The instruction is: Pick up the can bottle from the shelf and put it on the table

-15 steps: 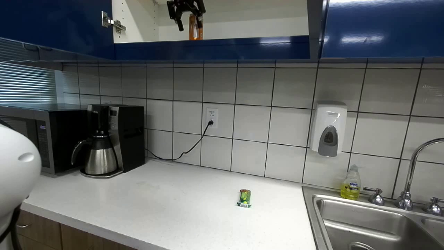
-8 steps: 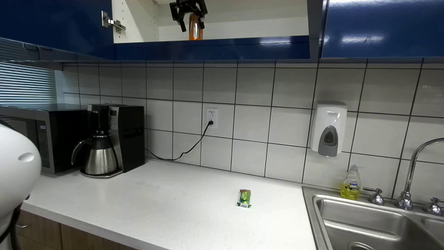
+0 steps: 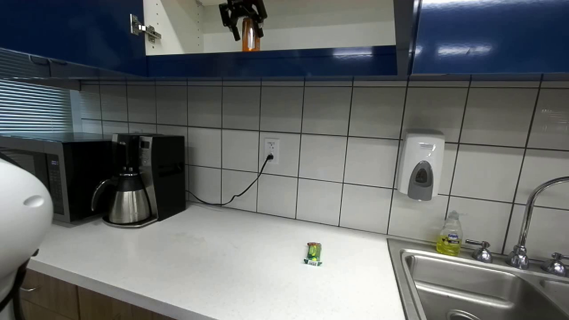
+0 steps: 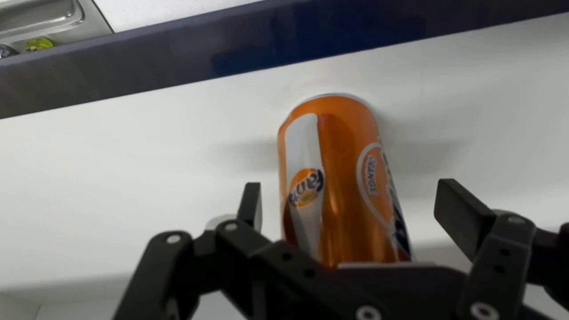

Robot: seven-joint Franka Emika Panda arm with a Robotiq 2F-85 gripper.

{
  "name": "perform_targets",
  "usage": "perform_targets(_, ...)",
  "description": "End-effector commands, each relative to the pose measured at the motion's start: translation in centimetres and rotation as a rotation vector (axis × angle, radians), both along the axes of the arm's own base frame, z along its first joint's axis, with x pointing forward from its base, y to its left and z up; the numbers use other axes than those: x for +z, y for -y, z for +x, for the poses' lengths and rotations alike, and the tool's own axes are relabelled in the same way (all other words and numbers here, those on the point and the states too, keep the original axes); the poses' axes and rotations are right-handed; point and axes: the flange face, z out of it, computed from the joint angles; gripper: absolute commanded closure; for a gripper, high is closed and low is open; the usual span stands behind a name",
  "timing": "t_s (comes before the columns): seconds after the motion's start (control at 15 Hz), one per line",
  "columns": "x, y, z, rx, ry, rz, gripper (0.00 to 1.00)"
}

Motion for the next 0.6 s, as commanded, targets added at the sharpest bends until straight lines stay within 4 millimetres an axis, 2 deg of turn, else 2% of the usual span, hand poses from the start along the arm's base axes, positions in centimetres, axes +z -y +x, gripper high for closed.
perform_targets(0.0,0.58,-0.31,0.38,-0.020,0.023,-0.005,0.25)
perform_targets(0.07,0.60,-0.30,0.40,-0.021,0.024,-0.002,0.26)
perform_targets(0.33,0.59,-0.35,0.56,-0.019,0.027,-0.002,0.58)
perform_targets(0.4,0.61,-0.39,0.56,-0.018,0.028,-0.002,0.62)
perform_targets(0.53,0.54,-0.46,0.57,-0.017,0.025,-0.001,0.62)
